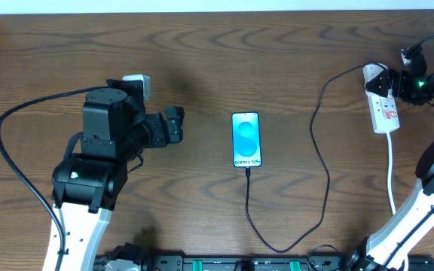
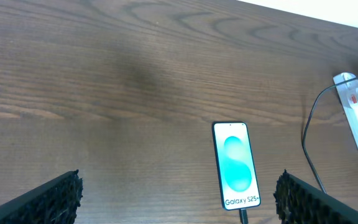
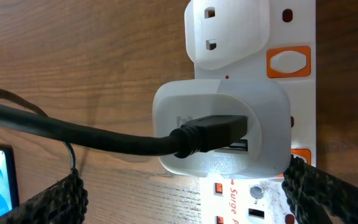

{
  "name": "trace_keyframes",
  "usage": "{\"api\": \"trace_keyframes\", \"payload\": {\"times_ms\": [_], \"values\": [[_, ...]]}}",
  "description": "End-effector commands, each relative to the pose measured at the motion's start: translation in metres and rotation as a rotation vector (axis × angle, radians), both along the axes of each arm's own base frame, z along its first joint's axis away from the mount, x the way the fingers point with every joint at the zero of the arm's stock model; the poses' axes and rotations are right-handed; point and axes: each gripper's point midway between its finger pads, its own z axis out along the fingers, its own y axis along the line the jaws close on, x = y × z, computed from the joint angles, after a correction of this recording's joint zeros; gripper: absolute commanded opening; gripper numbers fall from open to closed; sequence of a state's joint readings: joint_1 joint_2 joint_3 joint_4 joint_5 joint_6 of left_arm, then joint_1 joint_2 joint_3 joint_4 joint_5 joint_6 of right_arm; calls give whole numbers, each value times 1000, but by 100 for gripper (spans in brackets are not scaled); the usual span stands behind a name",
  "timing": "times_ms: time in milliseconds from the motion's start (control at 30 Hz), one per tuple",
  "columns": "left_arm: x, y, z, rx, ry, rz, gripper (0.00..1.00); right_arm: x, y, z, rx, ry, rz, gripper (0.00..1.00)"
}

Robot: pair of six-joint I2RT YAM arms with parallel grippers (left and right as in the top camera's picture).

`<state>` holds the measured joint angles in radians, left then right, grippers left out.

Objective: Plug charger to phone and switch on socket

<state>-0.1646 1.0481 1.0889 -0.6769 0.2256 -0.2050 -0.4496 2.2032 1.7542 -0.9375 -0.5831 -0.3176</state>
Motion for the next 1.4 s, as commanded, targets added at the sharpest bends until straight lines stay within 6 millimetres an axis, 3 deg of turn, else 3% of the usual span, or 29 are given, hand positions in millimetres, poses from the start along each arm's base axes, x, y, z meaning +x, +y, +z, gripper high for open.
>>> {"api": "trace_keyframes", "payload": {"times_ms": [0,500,933,1367], "values": [[1,3,4,17,-16,4,99,6,5,3,17,-15,6,99],[1,3,4,17,-16,4,99,7,7,1,18,-14,9,99],[1,3,4,17,-16,4,99,-11,21,-31,72,51,-21,99],[1,3,4,17,-16,4,99,-13,37,-23,176,41,-5,99]]}}
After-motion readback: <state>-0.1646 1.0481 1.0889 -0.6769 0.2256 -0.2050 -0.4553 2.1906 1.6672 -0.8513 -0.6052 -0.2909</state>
